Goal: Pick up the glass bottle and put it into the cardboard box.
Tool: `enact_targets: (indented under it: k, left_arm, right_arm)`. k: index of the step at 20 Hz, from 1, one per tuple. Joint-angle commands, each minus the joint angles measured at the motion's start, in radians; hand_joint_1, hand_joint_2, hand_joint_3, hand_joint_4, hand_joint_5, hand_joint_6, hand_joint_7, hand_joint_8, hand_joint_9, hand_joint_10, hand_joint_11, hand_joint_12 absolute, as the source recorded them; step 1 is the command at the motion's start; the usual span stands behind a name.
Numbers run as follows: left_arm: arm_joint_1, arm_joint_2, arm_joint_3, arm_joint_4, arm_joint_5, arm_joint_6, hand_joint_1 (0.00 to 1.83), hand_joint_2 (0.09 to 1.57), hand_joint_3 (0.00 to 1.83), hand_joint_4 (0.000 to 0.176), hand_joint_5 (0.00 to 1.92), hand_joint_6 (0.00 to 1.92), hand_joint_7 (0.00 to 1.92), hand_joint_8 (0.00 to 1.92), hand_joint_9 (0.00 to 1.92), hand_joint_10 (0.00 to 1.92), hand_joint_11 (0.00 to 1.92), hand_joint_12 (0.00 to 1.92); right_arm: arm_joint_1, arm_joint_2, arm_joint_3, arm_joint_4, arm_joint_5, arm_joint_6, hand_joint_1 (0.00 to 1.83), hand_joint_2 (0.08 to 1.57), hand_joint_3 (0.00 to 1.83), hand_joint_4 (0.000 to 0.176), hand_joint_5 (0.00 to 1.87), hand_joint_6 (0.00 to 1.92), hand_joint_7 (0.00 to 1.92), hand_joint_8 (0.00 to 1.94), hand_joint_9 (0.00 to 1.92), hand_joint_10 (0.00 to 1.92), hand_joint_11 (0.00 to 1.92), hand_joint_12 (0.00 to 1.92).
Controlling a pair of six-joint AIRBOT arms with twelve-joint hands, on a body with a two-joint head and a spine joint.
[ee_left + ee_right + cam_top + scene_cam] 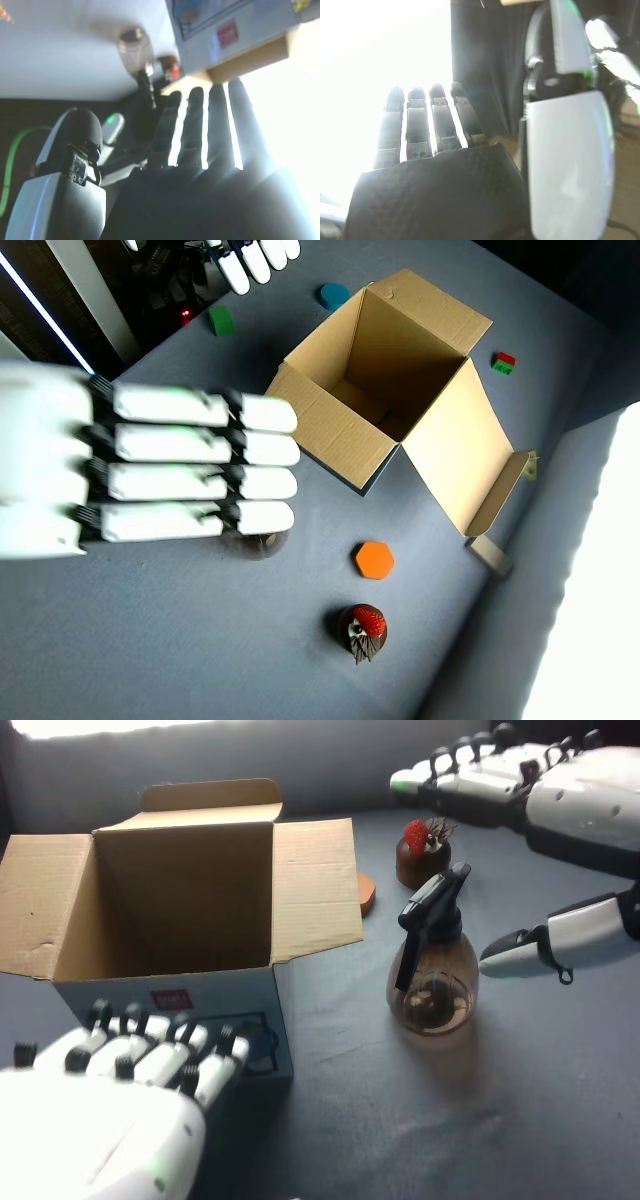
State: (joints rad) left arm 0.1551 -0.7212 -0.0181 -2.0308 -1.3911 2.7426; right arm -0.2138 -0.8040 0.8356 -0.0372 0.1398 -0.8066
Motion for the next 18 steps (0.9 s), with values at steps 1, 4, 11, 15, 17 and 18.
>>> enact_targets:
  k: [1, 4, 11, 15, 17, 18]
  left_arm:
    - [0.011, -0.007, -0.004, 0.113, -0.002, -0.018, 0.00, 1.26, 0.00, 0.014, 0.02, 0.00, 0.03, 0.00, 0.00, 0.00, 0.00, 0.07]
    - [0.128, -0.028, 0.010, 0.176, 0.018, -0.080, 0.00, 1.25, 0.00, 0.015, 0.00, 0.00, 0.02, 0.00, 0.00, 0.00, 0.00, 0.04]
    - [0.334, -0.191, 0.094, 0.307, 0.027, -0.223, 0.00, 1.25, 0.00, 0.009, 0.00, 0.00, 0.00, 0.00, 0.00, 0.00, 0.00, 0.00]
    - [0.347, -0.281, 0.148, 0.311, 0.001, -0.232, 0.00, 1.25, 0.00, 0.009, 0.00, 0.00, 0.00, 0.00, 0.00, 0.00, 0.00, 0.00]
    - [0.360, -0.299, 0.168, 0.311, -0.015, -0.277, 0.00, 1.25, 0.00, 0.009, 0.00, 0.00, 0.00, 0.00, 0.00, 0.00, 0.00, 0.00]
    - [0.371, -0.300, 0.174, 0.311, -0.021, -0.304, 0.00, 1.25, 0.00, 0.010, 0.00, 0.00, 0.00, 0.00, 0.00, 0.00, 0.00, 0.00]
  right_arm:
    - [0.017, 0.003, 0.004, 0.004, 0.042, 0.014, 0.98, 0.97, 0.00, 0.000, 0.00, 0.00, 0.00, 0.00, 0.00, 0.00, 0.00, 0.00]
    - [0.022, -0.003, 0.008, 0.004, 0.033, 0.025, 0.97, 0.97, 0.00, 0.000, 0.00, 0.00, 0.00, 0.00, 0.00, 0.00, 0.00, 0.00]
    - [0.020, -0.063, 0.056, 0.020, -0.009, 0.025, 0.99, 0.98, 0.00, 0.000, 0.00, 0.00, 0.00, 0.00, 0.00, 0.00, 0.00, 0.00]
    - [0.021, -0.092, 0.086, 0.034, -0.037, 0.025, 0.99, 0.97, 0.00, 0.000, 0.00, 0.00, 0.00, 0.00, 0.00, 0.00, 0.00, 0.00]
    - [0.015, -0.119, 0.116, 0.037, -0.041, 0.025, 1.00, 0.97, 0.00, 0.000, 0.00, 0.00, 0.00, 0.00, 0.00, 0.00, 0.00, 0.00]
    - [0.008, -0.134, 0.132, 0.037, -0.030, 0.025, 1.01, 0.97, 0.00, 0.000, 0.00, 0.00, 0.00, 0.00, 0.00, 0.00, 0.00, 0.00]
